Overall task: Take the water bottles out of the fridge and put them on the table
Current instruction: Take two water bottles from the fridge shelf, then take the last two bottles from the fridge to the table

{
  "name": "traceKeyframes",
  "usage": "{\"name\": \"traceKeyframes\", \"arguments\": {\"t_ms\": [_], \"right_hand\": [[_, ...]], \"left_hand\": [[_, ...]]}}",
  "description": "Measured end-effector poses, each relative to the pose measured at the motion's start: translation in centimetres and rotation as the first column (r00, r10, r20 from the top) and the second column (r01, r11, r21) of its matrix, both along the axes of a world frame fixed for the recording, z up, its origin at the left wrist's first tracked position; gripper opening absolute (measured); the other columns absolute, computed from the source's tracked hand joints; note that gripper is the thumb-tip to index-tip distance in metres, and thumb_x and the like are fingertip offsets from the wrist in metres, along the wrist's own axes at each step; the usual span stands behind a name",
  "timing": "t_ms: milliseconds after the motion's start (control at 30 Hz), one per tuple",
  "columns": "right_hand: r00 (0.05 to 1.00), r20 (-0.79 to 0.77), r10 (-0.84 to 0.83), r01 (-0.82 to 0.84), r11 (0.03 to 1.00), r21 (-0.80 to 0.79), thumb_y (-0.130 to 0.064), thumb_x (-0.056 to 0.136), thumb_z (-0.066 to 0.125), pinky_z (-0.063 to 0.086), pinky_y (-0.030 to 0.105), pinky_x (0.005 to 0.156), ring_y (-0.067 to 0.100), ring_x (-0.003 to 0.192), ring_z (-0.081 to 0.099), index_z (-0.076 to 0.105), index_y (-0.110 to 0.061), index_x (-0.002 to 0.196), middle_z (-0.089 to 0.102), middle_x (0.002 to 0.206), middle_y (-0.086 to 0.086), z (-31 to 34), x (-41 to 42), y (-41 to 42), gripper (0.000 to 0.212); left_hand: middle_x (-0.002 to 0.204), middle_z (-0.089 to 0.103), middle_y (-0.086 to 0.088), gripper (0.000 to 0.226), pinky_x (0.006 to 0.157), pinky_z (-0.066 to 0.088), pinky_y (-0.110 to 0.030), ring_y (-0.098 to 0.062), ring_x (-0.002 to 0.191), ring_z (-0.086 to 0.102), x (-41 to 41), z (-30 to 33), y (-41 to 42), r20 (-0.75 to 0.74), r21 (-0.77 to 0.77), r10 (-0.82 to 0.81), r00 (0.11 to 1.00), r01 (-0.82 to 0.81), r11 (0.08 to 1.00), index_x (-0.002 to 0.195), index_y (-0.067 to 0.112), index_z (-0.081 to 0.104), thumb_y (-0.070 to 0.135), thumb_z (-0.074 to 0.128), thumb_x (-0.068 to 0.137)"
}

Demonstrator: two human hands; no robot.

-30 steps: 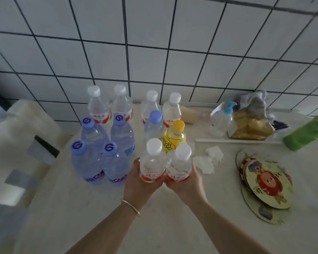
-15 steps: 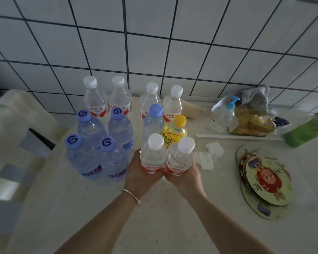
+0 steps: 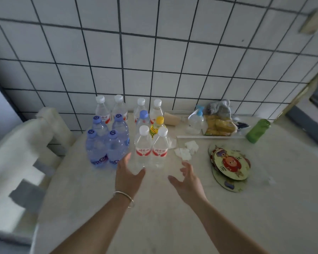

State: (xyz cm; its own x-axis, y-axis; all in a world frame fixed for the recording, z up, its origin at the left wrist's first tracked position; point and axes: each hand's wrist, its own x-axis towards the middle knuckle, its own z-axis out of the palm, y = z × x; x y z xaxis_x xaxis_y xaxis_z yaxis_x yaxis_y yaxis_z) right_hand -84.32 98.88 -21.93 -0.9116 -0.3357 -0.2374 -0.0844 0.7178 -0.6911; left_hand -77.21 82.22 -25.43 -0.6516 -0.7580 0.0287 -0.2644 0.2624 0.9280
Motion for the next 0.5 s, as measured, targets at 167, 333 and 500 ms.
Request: {"name": "traceKeyframes", "arguments": {"t_ms": [167, 333, 500], "right_hand": [[1.000, 0.013, 0.023, -0.022, 0.998, -0.058, -0.043, 0.081, 0.065, 0.048, 0.037, 0.091, 0.020, 0.122, 0.049, 0.031, -0.023, 0.138, 0.047, 0.138, 0.001, 1.6, 7.2, 4.6, 0.069], [0.999, -0.018, 0.042, -0.044, 0.989, -0.144, -0.046, 0.081, 0.064, 0.045, 0.042, 0.098, 0.020, 0.122, 0.049, 0.033, -0.023, 0.137, 0.048, 0.136, 0.003, 3.4, 16.5, 9.3, 0.068], [0.995, -0.062, 0.082, -0.094, 0.972, -0.217, -0.044, 0.082, 0.063, 0.044, 0.041, 0.098, 0.020, 0.119, 0.050, 0.034, -0.021, 0.136, 0.050, 0.133, 0.004, 5.9, 25.1, 11.4, 0.065]], "left_hand": [[0.123, 0.053, -0.021, 0.088, 0.094, 0.044, -0.036, -0.026, 0.106, 0.053, 8.2, 2.3, 4.7, -0.037, -0.113, -0.033, 0.999, 0.028, 0.993, 0.131, -0.001, 0.048, 0.047, 0.063, 0.058], [0.126, 0.049, -0.015, 0.068, 0.089, 0.040, -0.025, -0.017, 0.100, 0.051, 17.4, 5.1, 10.8, -0.081, -0.131, -0.040, 0.996, 0.029, 0.991, 0.131, 0.005, 0.047, 0.019, 0.077, 0.071], [0.124, 0.048, -0.008, 0.062, 0.089, 0.042, -0.026, -0.017, 0.102, 0.054, 25.3, 8.4, 14.9, -0.109, -0.120, -0.052, 0.993, 0.039, 0.992, 0.129, 0.010, 0.047, 0.014, 0.075, 0.074]]}}
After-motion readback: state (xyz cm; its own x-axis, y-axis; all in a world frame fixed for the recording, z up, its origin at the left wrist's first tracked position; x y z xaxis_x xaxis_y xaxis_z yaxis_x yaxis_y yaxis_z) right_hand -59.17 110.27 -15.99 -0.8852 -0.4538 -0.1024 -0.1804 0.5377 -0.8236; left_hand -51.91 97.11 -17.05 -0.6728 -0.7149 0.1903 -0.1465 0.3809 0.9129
